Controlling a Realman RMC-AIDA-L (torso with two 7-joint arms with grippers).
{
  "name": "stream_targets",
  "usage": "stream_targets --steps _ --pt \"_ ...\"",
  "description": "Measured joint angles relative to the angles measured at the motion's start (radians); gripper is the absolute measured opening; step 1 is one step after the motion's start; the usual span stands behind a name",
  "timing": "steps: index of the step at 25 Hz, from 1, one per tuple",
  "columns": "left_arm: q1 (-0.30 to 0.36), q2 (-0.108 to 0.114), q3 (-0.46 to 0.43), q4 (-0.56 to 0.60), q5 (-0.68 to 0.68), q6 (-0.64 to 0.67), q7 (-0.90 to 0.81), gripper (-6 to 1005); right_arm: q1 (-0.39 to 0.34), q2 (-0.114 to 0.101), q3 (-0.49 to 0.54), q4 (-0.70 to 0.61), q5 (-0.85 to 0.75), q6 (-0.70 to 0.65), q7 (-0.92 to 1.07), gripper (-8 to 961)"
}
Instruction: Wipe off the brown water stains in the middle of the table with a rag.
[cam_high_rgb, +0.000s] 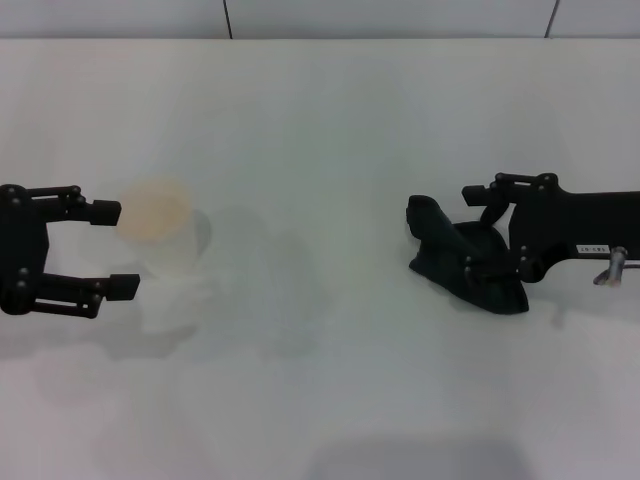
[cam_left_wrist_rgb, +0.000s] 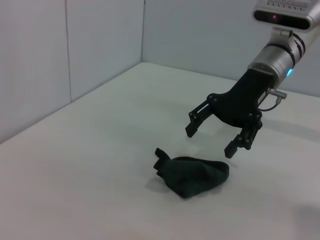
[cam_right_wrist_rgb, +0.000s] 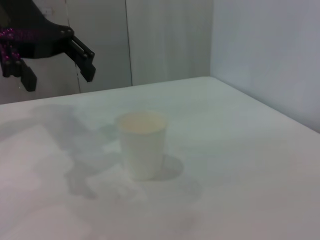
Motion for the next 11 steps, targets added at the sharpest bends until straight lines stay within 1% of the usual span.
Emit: stream_targets --steps 11 --pt "0.001 -0.001 0.001 0.000 0.001 0.003 -0.001 880 0.009 0.000 -0.001 0.015 -0.038 -0.025 0.011 857"
